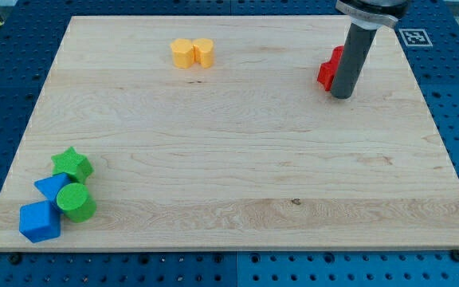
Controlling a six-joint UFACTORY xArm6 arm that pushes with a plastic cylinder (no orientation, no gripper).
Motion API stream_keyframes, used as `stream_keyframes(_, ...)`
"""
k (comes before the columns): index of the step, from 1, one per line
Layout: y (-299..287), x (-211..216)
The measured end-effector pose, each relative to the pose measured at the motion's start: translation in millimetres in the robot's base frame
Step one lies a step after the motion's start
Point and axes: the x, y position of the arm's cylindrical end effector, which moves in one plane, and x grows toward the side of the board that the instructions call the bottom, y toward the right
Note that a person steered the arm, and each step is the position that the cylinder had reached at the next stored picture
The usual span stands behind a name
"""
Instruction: Move the blue cube along with the green circle right
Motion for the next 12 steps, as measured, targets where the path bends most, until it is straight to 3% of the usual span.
stream_keyframes(1, -62.4, 0.7)
stream_keyframes(2, -169.0, 7.3)
stream_keyframes(5, -456.3, 72.4)
stream_keyframes(6, -473.6, 91.3)
stream_keyframes(8, -455.9, 229.2)
stream_keyframes(10, -408.5, 228.5)
stream_keyframes(12, -397.7, 226.4)
